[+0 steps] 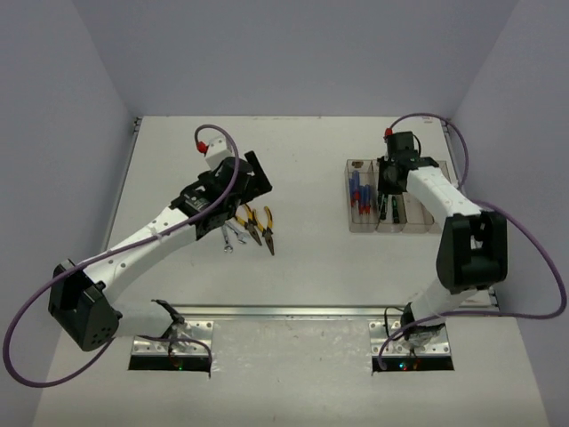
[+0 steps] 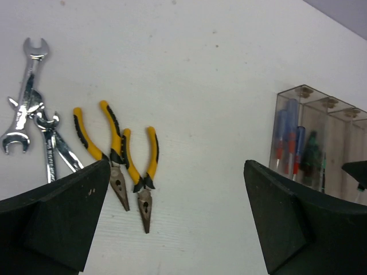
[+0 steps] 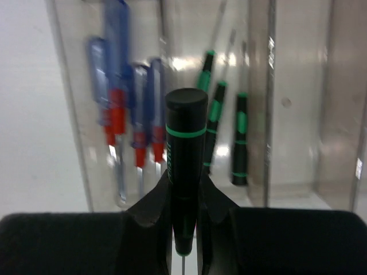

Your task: Sort the tools into containers

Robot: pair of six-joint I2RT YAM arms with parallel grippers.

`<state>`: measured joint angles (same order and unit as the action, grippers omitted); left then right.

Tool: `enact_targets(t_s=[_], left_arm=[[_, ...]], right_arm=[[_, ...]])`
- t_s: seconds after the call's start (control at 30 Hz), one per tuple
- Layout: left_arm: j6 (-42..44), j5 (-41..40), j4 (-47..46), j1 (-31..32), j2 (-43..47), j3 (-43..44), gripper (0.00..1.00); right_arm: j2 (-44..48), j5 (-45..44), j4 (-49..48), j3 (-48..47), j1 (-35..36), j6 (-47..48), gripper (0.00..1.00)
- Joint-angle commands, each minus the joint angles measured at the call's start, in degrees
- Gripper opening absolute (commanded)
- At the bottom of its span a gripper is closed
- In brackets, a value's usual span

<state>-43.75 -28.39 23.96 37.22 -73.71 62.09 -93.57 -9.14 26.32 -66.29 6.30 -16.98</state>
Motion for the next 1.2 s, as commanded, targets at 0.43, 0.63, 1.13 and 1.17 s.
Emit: enact_targets(t_s=[0.43, 0.63, 1.13, 1.17], left_arm=[[-2.5, -5.2, 8.3, -0.3, -4.5, -0.4, 1.00], [-5.3, -5.0, 8.7, -0.9, -12.2, 3.2, 1.00], [-0.8, 2.2, 9.1, -2.1, -33.6, 17.8, 0.72], [-0.2, 3.0, 8.9, -2.1, -34.6, 18.4, 0.69]], right_arm=[[-8.3, -9.6, 16.2, -18.9, 0.2, 2.2, 0.82], [5.7, 1.2, 6.3, -5.8, 5.3, -4.3, 0.99], [10.6, 25.0, -0.5, 3.5, 4.1, -6.5, 0.76], [10.7, 25.1, -0.6, 3.8, 4.1, -6.5, 0.75]])
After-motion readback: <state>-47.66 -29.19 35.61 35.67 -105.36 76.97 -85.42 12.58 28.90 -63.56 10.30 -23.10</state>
